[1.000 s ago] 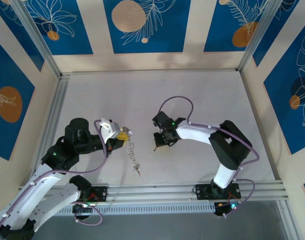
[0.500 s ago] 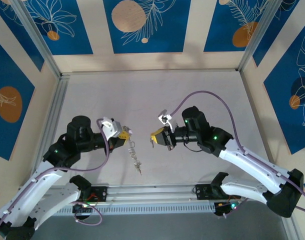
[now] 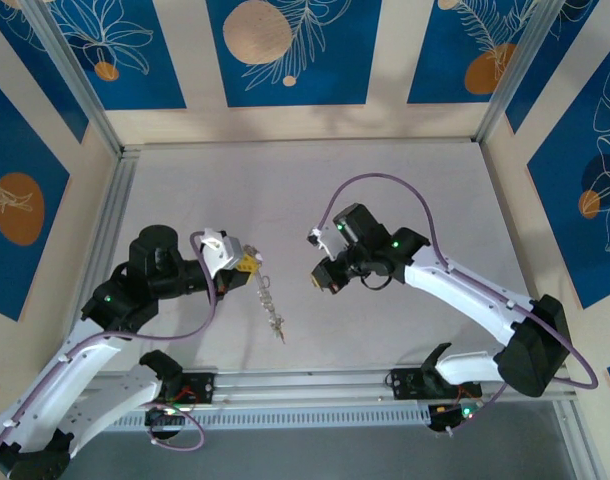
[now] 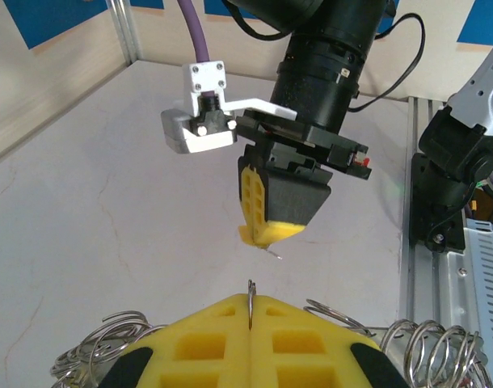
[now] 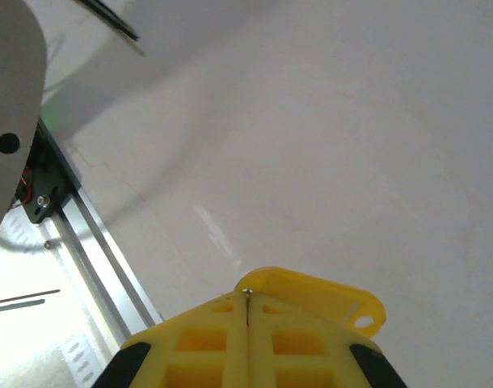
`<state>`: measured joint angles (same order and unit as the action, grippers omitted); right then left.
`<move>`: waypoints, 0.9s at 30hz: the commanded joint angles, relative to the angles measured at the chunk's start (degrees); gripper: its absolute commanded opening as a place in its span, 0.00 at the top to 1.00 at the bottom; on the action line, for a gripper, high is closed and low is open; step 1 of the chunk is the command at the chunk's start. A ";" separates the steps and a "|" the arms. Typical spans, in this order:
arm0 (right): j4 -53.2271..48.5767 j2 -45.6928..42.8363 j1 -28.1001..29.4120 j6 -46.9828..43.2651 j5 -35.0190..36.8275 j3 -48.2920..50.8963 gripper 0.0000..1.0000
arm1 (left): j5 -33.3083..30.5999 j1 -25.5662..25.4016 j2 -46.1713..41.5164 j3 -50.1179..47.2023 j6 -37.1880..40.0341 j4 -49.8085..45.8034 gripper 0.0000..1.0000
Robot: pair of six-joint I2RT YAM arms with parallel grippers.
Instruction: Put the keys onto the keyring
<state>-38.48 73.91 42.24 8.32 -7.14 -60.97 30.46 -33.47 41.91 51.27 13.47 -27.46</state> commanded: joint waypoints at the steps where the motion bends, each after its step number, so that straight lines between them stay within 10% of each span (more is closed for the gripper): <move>1: 2.88 -3.06 0.94 0.63 -9.90 -1.34 1.00 | 0.00 0.55 -0.95 -0.29 0.71 1.57 1.00; 4: 3.62 -3.38 -0.34 2.06 -3.96 -0.98 1.00 | -0.17 0.60 -1.09 -0.79 1.09 1.57 1.00; 27: 20.71 -9.71 7.93 3.20 -30.99 2.55 1.00 | 1.43 0.59 1.44 0.68 1.05 3.16 1.00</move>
<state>-19.92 64.97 49.60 13.28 -31.81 -56.64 30.02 -33.47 42.57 49.82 13.89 -26.65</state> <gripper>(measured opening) 0.054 0.048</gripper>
